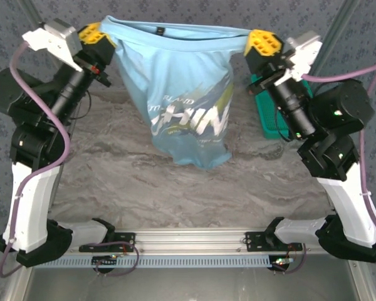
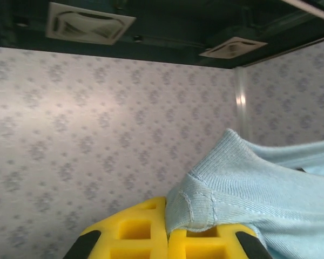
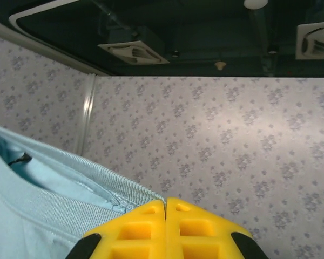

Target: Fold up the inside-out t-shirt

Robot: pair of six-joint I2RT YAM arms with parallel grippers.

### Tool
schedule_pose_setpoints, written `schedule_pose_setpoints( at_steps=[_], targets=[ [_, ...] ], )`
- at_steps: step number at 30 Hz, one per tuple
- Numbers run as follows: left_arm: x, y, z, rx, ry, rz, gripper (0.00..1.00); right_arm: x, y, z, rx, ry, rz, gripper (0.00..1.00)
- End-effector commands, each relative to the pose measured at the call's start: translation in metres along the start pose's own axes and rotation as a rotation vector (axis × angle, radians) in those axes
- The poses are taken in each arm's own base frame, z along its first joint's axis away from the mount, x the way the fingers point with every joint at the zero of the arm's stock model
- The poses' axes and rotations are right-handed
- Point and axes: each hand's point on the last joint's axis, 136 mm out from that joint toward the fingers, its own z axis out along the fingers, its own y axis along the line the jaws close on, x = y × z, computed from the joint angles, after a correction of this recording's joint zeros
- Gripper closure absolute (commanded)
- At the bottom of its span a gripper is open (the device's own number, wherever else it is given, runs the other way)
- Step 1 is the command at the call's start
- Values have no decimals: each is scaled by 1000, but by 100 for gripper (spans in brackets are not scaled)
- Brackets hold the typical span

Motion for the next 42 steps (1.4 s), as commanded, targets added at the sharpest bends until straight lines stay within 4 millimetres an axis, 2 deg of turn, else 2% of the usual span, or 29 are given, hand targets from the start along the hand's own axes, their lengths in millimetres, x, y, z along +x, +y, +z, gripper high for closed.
schedule_pose_setpoints(
  at_steps=[1,5,8,11,14,17,19,20,22,23,24,25,26,28,30,33,35,39,42],
  targets=[
    [-1,57,-11,-293,58,95,100,15,10,10,-3,38,-51,100],
    [1,73,-11,-360,87,154,100,18,42,15,-91,41,-50,100],
    [11,80,5,-362,124,180,100,25,56,22,-112,53,-46,100],
    [28,87,31,-342,167,174,100,40,57,32,-73,107,-79,100],
    [73,87,73,-269,244,127,100,72,49,37,3,204,-171,100],
    [158,80,117,-167,384,14,100,127,27,34,134,372,-231,100],
    [242,70,144,-105,515,-66,100,182,4,23,217,526,-209,100],
    [279,64,153,-87,569,-88,100,210,-9,16,249,607,-182,100],
    [374,47,170,-60,696,-108,98,277,-42,-3,333,774,-103,100],
    [408,42,175,-60,734,-112,97,306,-55,-12,371,841,-77,100],
    [442,35,180,-58,761,-121,95,334,-71,-21,415,901,-50,100],
    [466,33,184,-75,776,-130,89,358,-86,-26,451,948,-41,100],
    [479,33,187,-89,777,-141,84,373,-95,-28,473,979,-37,100],
    [492,41,188,-129,764,-160,69,403,-113,-29,497,1043,2,100],
    [498,51,182,-162,791,-167,56,421,-117,-28,466,1096,60,99],
    [503,61,163,-202,883,-158,44,439,-111,-34,416,1180,71,74],
    [500,60,149,-213,946,-155,42,448,-105,-45,395,1216,85,62],
    [500,46,102,-247,1135,-167,39,467,-84,-82,352,1265,187,50],
    [509,16,55,-220,1223,-226,39,487,-65,-111,323,1332,266,46]
  ],
)
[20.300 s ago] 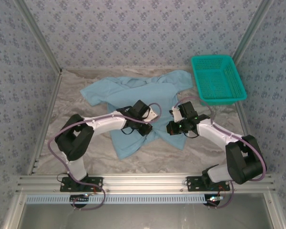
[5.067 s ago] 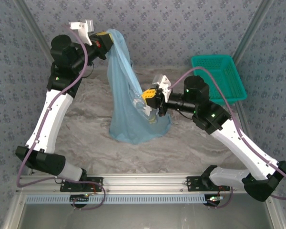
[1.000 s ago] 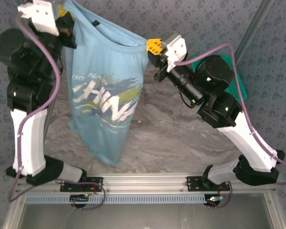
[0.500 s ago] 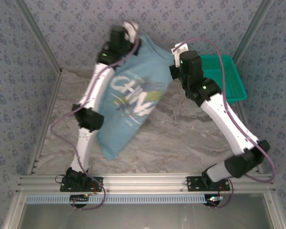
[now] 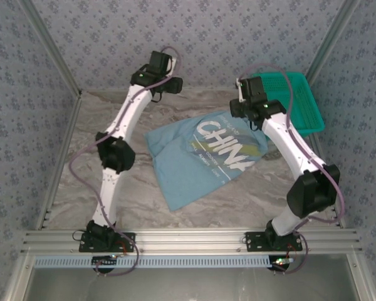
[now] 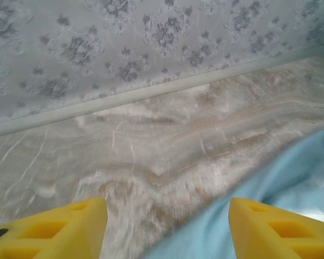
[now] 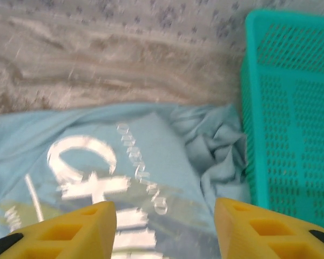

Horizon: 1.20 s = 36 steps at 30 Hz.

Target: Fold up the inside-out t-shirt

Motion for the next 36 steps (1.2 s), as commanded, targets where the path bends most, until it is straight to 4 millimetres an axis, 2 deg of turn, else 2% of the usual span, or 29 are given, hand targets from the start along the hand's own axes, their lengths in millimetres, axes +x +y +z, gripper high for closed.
schedule_pose_setpoints(
  at_steps=[1,2,3,5,7,10,12,13,16,18,23,26,27,28,32,34,36],
  targets=[
    [52,-26,-34,50,52,-38,38,47,16,9,-93,111,70,45],
    [65,-28,-39,69,33,-65,38,61,21,13,-114,142,87,43],
    [83,-27,-47,79,41,-105,37,83,29,17,-144,195,106,43],
    [135,-18,-51,65,113,-137,37,106,37,22,-176,244,126,42],
    [183,-6,-56,22,190,-177,37,143,37,28,-156,318,137,41],
    [246,-4,-59,13,300,-220,36,174,23,35,-108,384,176,40],
    [277,1,-55,-20,356,-227,35,184,17,43,-97,403,211,41],
    [286,8,-51,-54,368,-227,35,187,16,47,-95,405,220,41],
    [292,21,-35,-99,374,-230,37,193,15,65,-91,432,242,42],
    [293,27,-25,-120,375,-229,44,198,13,73,-82,459,250,43],
    [311,21,-5,-57,428,-273,73,209,8,80,-71,497,289,49],
    [309,25,0,-14,415,-334,97,210,11,80,-93,498,304,51],
    [305,31,0,-12,400,-355,100,208,13,80,-108,491,304,53],
    [298,41,-2,-23,374,-376,100,201,24,79,-165,471,304,53],
    [248,91,-20,-100,197,-461,100,150,67,64,-424,330,312,53],
    [222,117,-28,-135,97,-522,100,131,74,54,-474,271,304,51],
    [206,136,-32,-166,40,-550,100,123,62,47,-423,245,294,48]
  ],
)
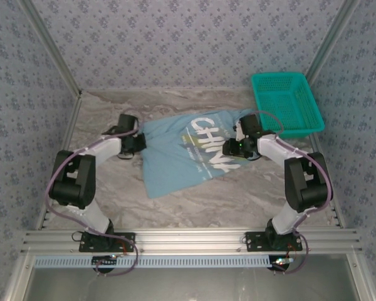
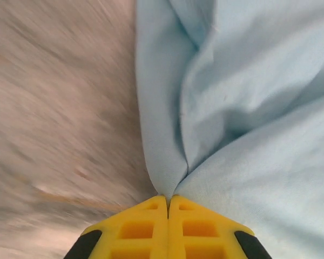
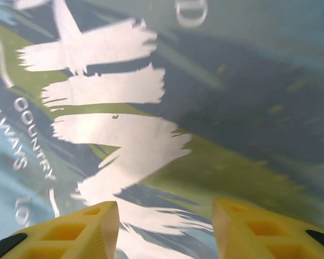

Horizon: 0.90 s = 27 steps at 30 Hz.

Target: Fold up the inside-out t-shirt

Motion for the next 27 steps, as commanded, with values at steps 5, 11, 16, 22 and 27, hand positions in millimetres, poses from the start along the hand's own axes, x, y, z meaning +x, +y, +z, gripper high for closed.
schedule_pose_setpoints(
  at_steps=[5,11,16,22,27],
  targets=[
    [-42,11,-31,-48,-152,-27,54,-16,-51,-58,297,-104,-27,42],
    [31,40,-54,-123,-83,-12,31,-18,-54,-25,176,-87,77,38],
    [72,75,-58,-232,-23,-38,27,-16,-36,17,96,-15,101,39],
    [107,84,-43,-234,83,-61,27,-7,-35,33,82,14,112,50],
    [123,85,-36,-218,129,-78,41,0,-28,35,6,17,136,84]
  ],
)
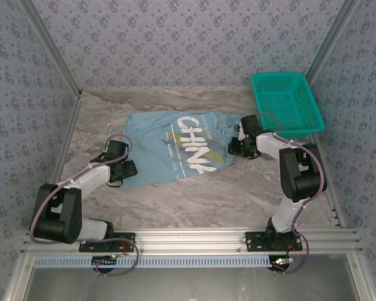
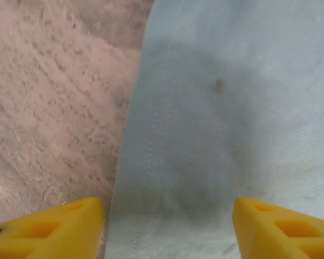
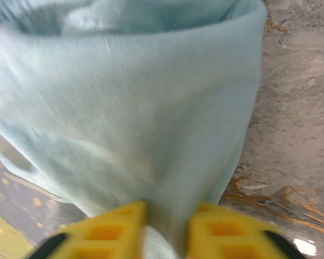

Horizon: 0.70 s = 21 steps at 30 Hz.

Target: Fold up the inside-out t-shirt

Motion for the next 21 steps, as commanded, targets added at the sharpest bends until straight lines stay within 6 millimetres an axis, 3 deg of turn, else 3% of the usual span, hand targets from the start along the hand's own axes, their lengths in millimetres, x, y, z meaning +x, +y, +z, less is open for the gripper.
schedule_pose_setpoints(
  at_steps=[1,4,8,10,12,15,18,21],
  targets=[
    [15,1,6,19,51,-21,45,4,7,-1,-83,-2,37,89],
    [26,-2,13,45,88,-32,58,-1,9,-13,-120,-44,46,100],
    [25,-7,12,70,90,-27,81,-8,14,-37,-160,-118,41,100],
    [20,-15,9,112,79,-26,99,-10,16,-51,-165,-153,36,100],
    [13,-29,0,183,64,-28,100,-9,15,-68,-156,-180,31,100],
    [-7,-50,-32,293,6,-42,100,-4,13,-101,-123,-211,28,100],
    [-35,-62,-86,373,-112,-51,100,-5,16,-152,-88,-291,-14,100],
    [-63,-59,-145,411,-280,-68,100,-10,24,-212,-69,-415,-24,100]
  ],
)
